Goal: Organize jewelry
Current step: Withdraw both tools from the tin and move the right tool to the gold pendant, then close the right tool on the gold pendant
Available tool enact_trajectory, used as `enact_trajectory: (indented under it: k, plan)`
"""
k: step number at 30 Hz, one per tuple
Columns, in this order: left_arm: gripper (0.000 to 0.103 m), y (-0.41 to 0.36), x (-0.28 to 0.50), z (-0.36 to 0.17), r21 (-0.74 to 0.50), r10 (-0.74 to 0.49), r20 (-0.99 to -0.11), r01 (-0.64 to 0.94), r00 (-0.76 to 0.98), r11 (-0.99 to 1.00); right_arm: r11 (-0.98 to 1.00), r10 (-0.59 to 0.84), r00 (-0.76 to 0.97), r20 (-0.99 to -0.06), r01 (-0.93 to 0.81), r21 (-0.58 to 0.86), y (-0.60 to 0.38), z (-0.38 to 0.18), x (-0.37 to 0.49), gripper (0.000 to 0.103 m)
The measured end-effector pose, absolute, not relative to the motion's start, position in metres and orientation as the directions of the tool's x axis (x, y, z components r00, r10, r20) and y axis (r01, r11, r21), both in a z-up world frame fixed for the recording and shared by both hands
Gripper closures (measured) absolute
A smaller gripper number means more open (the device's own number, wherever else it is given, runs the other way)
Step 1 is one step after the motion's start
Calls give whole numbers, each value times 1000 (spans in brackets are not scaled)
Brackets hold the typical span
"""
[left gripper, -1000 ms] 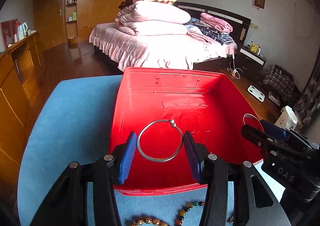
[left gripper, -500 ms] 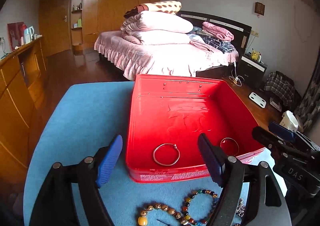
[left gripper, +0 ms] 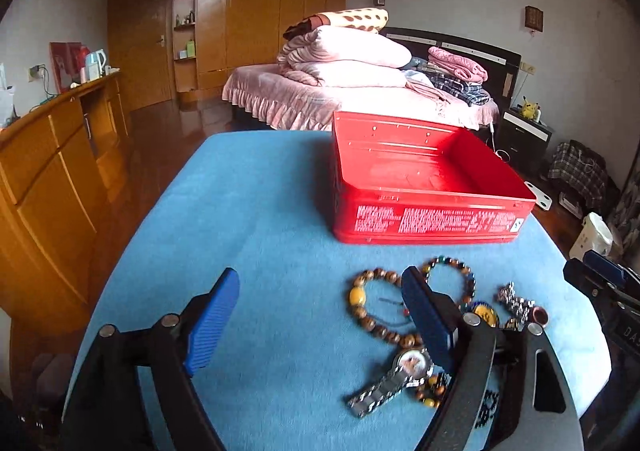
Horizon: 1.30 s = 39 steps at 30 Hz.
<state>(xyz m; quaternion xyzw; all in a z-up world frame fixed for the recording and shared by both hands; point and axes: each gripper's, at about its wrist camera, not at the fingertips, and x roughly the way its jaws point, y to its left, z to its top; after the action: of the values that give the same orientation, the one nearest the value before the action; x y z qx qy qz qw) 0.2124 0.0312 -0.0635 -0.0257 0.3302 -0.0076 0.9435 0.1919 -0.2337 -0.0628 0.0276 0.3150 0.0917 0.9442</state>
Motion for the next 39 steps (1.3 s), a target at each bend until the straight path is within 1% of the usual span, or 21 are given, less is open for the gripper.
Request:
enact_trajectory:
  k: [5,8,11,16,22,26,34,35,39]
  plan:
    - [21,33,182,-77,-19,7,-627,-24,779,1000,982,189,774,-604,-164,97,-231,-76,159,38]
    - [21,33,167,-84,-26,-14,-634,-2,773,1000,982,187,768,-612,-171,85,-230,-83,141,38]
    - [21,29,156,-88,-16,-8,-632,-3,775,1000,982,182,758,-626,-167,84,-230,-91,127,38]
    - [21,27,143,-96,-46,-26,-637,-5,771,999,983,181,743,-644,-165,86,-226,-107,109,39]
    - [21,22,134,-107,-30,-3,-635,-20,773,999,983,171,737,-654,-168,67,-220,-121,105,44]
    - [21,24,133,-114,-31,4,-639,-30,769,999,985,161,749,-642,-166,54,-219,-125,105,46]
    - [21,23,136,-117,-35,-6,-648,-22,762,999,984,148,760,-633,-177,17,-211,-127,108,58]
    - [21,21,137,-117,-34,-9,-649,-16,760,999,984,144,762,-631,-176,12,-209,-127,109,61]
    - [21,19,139,-118,-35,-27,-656,5,754,999,980,157,758,-633,-200,3,-205,-127,111,80]
